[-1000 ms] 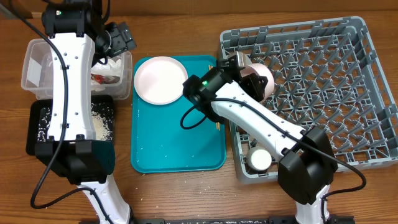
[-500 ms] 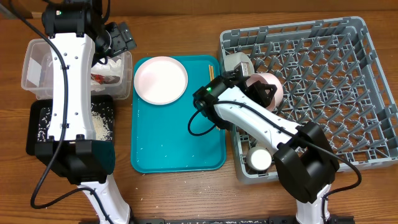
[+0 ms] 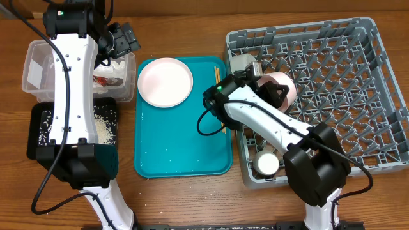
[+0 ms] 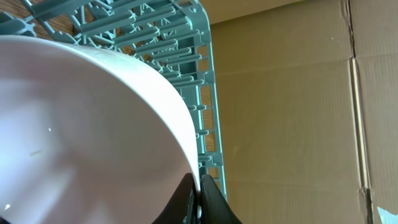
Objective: Sort waste into correct bins and load items into the dishwasher
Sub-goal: 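Carry the pink plate into the dish rack and stand it upright, then release the pink plate and move the right gripper toward the white plate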
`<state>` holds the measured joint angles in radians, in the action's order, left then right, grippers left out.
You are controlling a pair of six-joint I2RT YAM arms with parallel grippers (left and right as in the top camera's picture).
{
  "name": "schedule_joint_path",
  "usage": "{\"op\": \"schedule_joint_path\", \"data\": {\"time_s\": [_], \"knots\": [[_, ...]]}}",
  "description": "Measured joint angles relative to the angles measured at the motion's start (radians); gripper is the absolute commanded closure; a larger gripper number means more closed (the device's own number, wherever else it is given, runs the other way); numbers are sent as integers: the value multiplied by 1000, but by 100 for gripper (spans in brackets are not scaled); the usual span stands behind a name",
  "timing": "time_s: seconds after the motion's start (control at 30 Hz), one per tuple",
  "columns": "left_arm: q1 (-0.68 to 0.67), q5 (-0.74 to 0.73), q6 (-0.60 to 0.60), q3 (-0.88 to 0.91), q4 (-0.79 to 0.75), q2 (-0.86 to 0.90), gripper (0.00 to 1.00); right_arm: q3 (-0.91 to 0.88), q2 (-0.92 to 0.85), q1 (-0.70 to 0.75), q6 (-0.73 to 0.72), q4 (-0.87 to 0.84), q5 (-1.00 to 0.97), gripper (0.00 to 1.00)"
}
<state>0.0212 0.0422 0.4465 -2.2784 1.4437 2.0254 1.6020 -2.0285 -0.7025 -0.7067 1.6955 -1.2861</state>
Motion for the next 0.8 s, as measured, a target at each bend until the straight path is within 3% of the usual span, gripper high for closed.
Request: {"op": "schedule_joint_path", "data": {"time_s": [0.23, 0.3, 0.4, 0.53, 0.57, 0.7, 0.8], "knots": [[0, 0, 0, 0, 0, 0, 0, 0, 0, -62, 0, -1, 21, 92], [0, 0, 0, 0, 0, 0, 0, -4, 0, -97, 2, -1, 43, 76], [0, 0, 0, 0, 0, 0, 0, -7, 0, -130, 7, 1, 66, 66], [0, 0, 0, 0, 0, 0, 0, -8, 0, -169, 5, -1, 83, 39], [0, 0, 0, 0, 0, 0, 0, -8, 0, -179, 5, -2, 85, 27], [0, 0, 0, 0, 0, 0, 0, -8, 0, -217, 7, 1, 92, 2], [0, 0, 0, 0, 0, 0, 0, -7, 0, -222, -5, -1, 90, 0]]}}
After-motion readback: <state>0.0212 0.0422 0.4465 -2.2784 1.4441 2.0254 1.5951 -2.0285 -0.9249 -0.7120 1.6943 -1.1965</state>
